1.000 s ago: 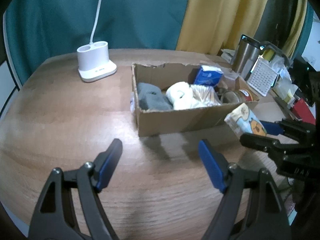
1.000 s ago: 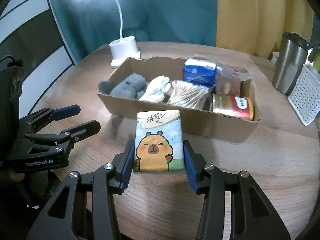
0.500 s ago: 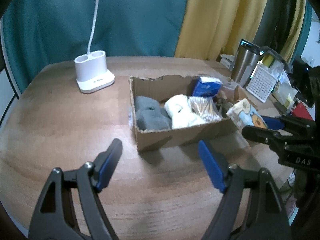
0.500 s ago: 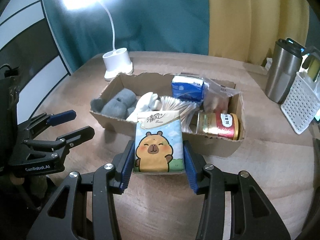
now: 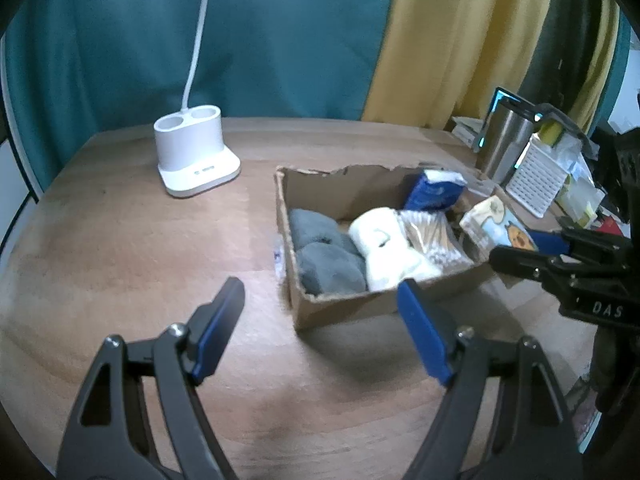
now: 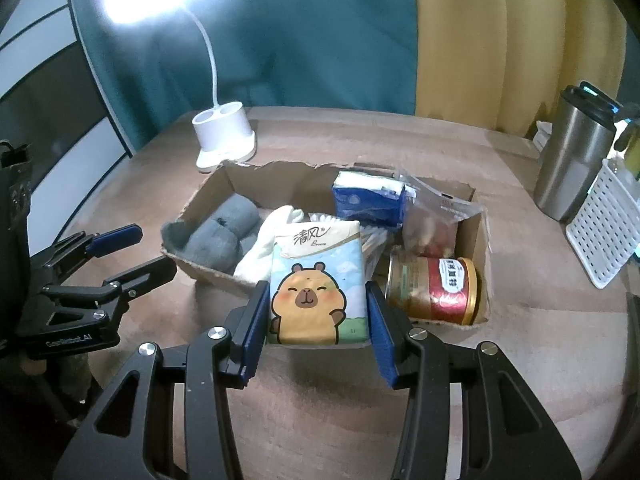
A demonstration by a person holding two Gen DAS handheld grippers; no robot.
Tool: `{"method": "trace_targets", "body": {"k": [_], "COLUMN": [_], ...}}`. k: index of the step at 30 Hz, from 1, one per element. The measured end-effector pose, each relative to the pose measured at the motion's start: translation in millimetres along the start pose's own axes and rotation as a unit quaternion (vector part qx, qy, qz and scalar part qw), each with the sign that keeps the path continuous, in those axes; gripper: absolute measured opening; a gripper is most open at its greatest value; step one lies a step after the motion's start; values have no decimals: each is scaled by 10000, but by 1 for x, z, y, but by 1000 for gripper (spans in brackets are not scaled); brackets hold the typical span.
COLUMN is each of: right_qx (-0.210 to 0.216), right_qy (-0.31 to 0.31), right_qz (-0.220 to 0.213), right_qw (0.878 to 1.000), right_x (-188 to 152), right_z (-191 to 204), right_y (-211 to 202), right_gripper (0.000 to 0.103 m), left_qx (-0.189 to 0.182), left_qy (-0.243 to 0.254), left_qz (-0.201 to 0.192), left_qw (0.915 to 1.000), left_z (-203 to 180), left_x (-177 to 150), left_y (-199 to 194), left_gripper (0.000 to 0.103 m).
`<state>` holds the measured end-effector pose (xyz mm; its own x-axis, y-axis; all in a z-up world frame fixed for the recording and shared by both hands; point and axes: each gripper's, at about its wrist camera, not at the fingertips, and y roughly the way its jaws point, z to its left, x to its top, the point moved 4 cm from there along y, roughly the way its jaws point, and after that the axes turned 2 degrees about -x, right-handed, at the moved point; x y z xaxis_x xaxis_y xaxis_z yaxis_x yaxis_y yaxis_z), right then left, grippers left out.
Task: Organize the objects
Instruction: 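Lift the capybara tissue pack with the right tool and lower it into the box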
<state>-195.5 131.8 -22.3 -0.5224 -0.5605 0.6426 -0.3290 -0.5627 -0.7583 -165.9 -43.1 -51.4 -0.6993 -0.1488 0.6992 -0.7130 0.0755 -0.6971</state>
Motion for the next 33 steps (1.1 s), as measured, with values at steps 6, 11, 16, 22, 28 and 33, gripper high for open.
{"method": "trace_targets", "body": {"k": [6,11,16,22,28,33], "right_qx": [-10,-14,-29,-27,57,-12], "right_qy": [8,43,90,103,183,191], "right_qz": [30,59,111,212,341,402], "right_qw": [10000,10000,9999,9997,9992,9990], "right_x": [7,13,18,22,19,17], "right_z": [-1,-4,-7,-8,-7,-7], "right_y": [8,16,25,38,49,53], "right_gripper": [49,49,49,49,49,49], "left_qx": [14,25,52,201,149,133], "left_qy": [-33,-70,-78,-68,-86,-89], "left_qz": [29,85,149,197,216,123], "left_qw": [10000,9999,9998,9996,9996,9998], "left_z": [6,11,16,24,27,27], "left_x": [5,6,7,8,9,13], "left_y": [8,17,27,37,39,34], "left_gripper": [80,80,80,80,80,80]}}
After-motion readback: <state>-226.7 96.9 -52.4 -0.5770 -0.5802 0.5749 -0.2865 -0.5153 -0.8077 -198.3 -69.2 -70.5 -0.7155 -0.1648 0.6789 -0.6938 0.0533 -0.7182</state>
